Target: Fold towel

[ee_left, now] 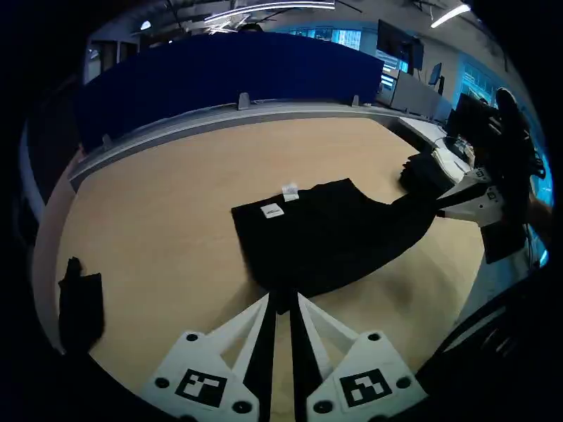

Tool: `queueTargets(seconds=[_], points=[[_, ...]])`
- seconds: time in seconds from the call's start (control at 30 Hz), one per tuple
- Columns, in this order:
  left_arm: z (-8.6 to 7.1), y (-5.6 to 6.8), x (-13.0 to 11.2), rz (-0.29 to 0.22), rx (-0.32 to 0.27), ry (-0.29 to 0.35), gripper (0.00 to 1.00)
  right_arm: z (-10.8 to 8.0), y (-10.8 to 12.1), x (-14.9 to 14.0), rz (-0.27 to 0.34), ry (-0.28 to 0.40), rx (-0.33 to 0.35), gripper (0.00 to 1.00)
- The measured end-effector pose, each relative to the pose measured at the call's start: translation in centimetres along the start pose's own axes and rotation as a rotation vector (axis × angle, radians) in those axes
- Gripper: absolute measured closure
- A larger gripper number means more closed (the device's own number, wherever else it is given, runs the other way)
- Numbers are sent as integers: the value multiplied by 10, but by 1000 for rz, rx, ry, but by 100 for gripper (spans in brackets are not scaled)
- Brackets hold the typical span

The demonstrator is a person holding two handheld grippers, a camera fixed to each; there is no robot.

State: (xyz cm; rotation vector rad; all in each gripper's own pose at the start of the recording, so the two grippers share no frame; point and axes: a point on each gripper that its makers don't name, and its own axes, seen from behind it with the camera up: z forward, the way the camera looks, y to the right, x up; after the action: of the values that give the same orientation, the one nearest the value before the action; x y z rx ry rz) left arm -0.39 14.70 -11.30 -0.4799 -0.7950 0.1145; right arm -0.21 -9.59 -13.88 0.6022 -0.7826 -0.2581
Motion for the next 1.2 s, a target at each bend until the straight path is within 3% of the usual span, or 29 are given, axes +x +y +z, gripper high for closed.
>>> queueTargets(seconds=[0.2,0.6,0.9,1.2], points=[[-14,4,1,-19,-5,1,87,-12,-5,5,6,4,11,83],[-8,-2,5,-31,12,2,87,-6,-5,4,-9,-14,13,83],[8,-9,18,-47,13,2,87,7,13,16,-23,-20,-3,83],[37,-24,40,-19,28,8,87,32,34,28,-24,-28,-18,83]])
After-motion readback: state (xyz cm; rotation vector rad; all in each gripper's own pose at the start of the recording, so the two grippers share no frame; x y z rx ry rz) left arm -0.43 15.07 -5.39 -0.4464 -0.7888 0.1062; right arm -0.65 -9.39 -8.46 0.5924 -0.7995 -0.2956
